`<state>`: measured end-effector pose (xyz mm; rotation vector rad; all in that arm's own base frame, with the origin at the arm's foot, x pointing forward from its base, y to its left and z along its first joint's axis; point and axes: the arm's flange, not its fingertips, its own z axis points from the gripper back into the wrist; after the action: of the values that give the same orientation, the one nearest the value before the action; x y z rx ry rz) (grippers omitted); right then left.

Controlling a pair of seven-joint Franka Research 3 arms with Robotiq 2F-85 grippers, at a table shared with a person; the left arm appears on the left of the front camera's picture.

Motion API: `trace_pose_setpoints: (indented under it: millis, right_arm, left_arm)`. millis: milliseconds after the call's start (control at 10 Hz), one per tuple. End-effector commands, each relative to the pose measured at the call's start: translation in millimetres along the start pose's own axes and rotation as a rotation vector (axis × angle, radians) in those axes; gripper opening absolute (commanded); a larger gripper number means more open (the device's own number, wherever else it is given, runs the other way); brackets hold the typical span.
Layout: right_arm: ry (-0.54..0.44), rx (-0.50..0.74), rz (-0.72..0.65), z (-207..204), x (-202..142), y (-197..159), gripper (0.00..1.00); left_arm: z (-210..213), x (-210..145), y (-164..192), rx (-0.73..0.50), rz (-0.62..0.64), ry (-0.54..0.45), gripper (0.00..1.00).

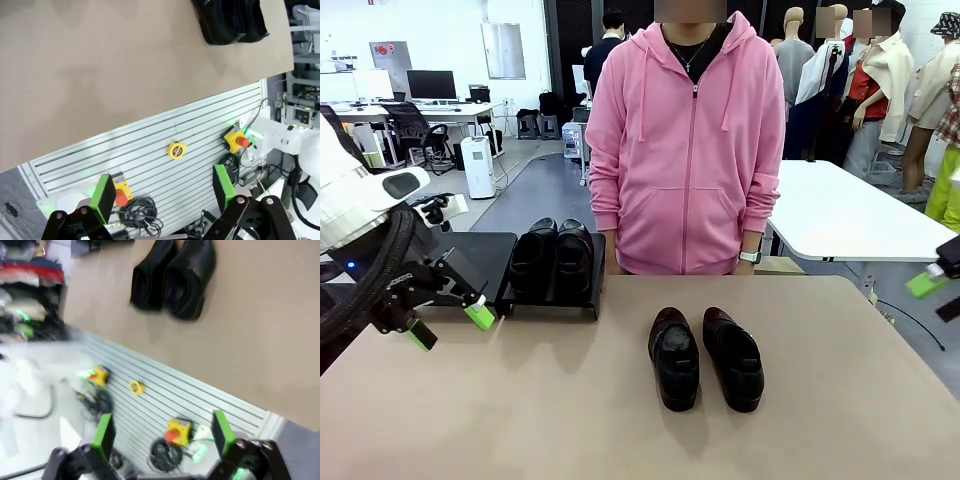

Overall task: Organize the shoes by placing them on the stand.
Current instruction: Pick up one Shoe and place it in the middle of the table.

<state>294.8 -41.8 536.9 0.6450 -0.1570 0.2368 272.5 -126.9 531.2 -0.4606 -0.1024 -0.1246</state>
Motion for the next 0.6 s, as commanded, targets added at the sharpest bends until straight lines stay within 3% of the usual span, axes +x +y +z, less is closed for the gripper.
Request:
trace_pose_setpoints:
  millis: [0, 200, 300, 500]
  right_arm:
    - [0.199, -0.216, 0.281, -60.7, 64.9, 94.3, 1.00]
    - [0.334, -0.306, 0.337, -150.9, 130.4, 184.4, 1.00]
    - [0.427, -0.378, 0.357, -198.3, 149.5, 210.2, 1.00]
    - [0.403, -0.523, 0.213, -277.8, 166.7, 228.6, 1.00]
  left_arm:
    - [7.7, -13.3, 4.6, 0.016, 0.007, -0.011, 1.00]
    - [22.4, -42.9, 41.7, -0.005, 0.119, -0.056, 1.00]
    - [8.1, -8.6, 5.0, 0.001, 0.014, -0.021, 1.00]
    - [8.1, -8.6, 5.0, 0.001, 0.014, -0.021, 1.00]
